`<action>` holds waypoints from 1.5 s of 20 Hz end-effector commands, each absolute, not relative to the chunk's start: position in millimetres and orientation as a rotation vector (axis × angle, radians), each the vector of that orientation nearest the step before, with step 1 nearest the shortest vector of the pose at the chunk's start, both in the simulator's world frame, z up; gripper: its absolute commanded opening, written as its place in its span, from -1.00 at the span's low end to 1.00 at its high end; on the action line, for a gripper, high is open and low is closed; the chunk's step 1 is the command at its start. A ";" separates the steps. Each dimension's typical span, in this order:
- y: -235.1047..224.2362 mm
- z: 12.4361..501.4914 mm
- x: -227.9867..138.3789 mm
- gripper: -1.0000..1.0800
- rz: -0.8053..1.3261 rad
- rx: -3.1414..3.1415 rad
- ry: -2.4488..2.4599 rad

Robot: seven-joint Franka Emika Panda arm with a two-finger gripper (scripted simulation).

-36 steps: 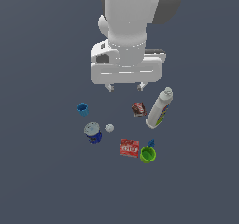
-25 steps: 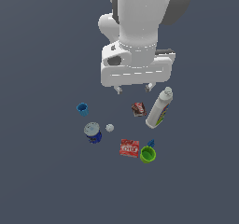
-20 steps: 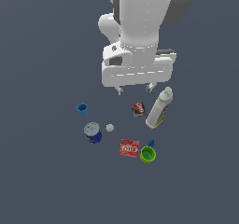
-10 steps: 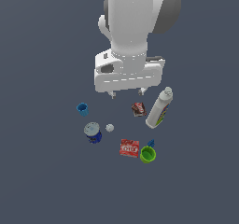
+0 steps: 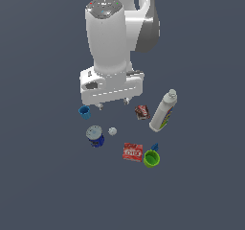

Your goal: Pick up a designated object from a clutter of objects.

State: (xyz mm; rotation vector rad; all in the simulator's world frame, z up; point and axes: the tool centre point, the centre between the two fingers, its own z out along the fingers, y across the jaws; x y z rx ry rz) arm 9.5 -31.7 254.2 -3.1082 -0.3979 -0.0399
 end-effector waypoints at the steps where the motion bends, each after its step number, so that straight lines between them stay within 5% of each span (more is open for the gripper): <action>1: -49.8 239.6 5.0 0.92 -0.036 -3.105 -0.454; 30: -201.6 101.5 -97.2 0.92 0.000 -2.961 -1.057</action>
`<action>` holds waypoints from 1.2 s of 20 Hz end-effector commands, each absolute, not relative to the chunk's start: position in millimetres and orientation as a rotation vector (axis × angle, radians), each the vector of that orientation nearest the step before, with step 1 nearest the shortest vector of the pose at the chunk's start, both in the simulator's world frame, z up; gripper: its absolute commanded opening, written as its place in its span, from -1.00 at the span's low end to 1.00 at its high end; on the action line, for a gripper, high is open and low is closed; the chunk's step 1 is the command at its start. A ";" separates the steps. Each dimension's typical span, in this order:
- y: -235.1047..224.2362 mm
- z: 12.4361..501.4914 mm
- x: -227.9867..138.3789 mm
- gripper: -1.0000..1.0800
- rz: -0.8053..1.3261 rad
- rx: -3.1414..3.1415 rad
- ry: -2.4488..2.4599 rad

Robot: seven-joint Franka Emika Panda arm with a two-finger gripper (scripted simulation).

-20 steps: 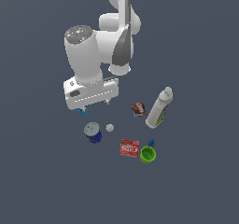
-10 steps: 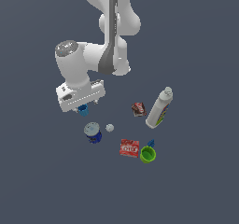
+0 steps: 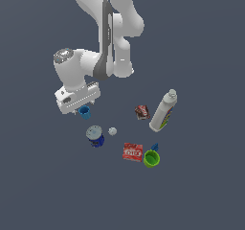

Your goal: Pick up a designated object from a clutter of objects.

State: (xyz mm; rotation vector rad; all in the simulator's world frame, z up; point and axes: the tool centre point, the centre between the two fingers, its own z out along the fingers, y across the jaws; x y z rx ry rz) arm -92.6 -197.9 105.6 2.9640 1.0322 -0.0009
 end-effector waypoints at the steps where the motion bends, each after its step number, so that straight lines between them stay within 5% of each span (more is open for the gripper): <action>1: -203.5 99.4 -99.8 0.92 0.000 2.953 1.066; 24: -210.7 52.0 -111.5 0.92 0.000 2.938 1.112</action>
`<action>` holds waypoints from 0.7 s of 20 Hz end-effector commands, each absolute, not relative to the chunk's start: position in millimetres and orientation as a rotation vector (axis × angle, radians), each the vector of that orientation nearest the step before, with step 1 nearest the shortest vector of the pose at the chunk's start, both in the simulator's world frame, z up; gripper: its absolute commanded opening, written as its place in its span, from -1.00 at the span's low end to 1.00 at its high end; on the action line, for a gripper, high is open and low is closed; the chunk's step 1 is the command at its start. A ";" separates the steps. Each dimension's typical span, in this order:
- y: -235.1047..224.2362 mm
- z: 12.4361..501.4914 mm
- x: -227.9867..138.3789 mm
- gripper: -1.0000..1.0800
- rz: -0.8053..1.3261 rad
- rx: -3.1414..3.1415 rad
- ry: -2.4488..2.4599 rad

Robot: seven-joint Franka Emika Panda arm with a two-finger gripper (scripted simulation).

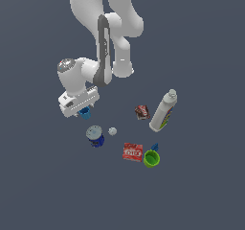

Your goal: Pick up a designated object from a clutter of objects.

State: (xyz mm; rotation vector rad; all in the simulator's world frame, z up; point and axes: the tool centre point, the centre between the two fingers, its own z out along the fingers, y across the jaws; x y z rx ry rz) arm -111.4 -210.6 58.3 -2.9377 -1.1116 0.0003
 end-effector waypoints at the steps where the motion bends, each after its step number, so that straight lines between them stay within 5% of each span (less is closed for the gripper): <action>1: -210.8 48.8 -111.6 0.92 0.000 -2.938 -1.112; 7: -211.0 40.1 -111.5 0.92 0.000 -2.938 -1.113; 8: -211.0 40.1 -111.5 -1.00 0.000 -2.938 -1.113; 14: -211.0 40.1 -111.5 -1.00 0.000 -2.938 -1.113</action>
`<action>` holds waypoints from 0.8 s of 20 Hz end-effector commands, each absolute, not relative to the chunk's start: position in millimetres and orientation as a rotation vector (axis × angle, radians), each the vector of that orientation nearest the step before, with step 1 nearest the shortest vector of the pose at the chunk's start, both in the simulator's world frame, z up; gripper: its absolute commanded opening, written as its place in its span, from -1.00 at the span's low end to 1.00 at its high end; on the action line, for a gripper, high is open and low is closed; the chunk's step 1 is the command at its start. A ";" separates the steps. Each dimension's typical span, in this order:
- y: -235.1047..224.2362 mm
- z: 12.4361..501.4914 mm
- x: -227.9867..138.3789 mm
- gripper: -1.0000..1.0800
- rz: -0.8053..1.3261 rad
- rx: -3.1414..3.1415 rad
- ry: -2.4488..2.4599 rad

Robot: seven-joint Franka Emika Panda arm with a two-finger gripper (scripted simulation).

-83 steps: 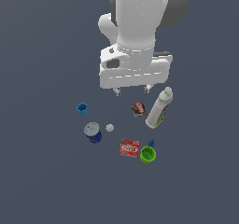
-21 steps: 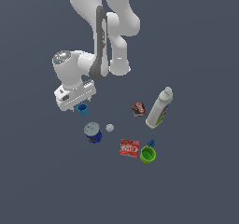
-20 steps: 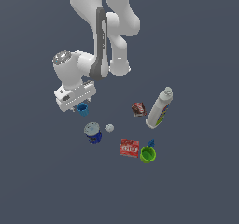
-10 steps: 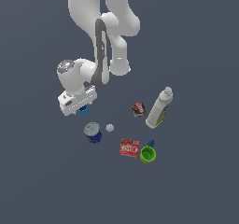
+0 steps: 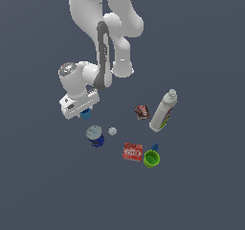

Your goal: Pick up a designated object from a clutter of objects.

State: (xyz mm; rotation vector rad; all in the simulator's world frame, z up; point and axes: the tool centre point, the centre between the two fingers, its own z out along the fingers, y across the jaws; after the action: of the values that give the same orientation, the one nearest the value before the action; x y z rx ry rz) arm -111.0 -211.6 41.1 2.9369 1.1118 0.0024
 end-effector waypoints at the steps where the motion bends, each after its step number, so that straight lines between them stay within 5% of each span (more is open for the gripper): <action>1: -211.0 40.1 -111.5 -1.00 0.000 2.938 1.113; 16: -190.9 69.2 -109.8 -1.00 0.001 2.936 1.113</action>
State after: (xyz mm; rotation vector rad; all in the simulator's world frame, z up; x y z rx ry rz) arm -110.6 -195.4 62.6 2.9371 1.1124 -0.0007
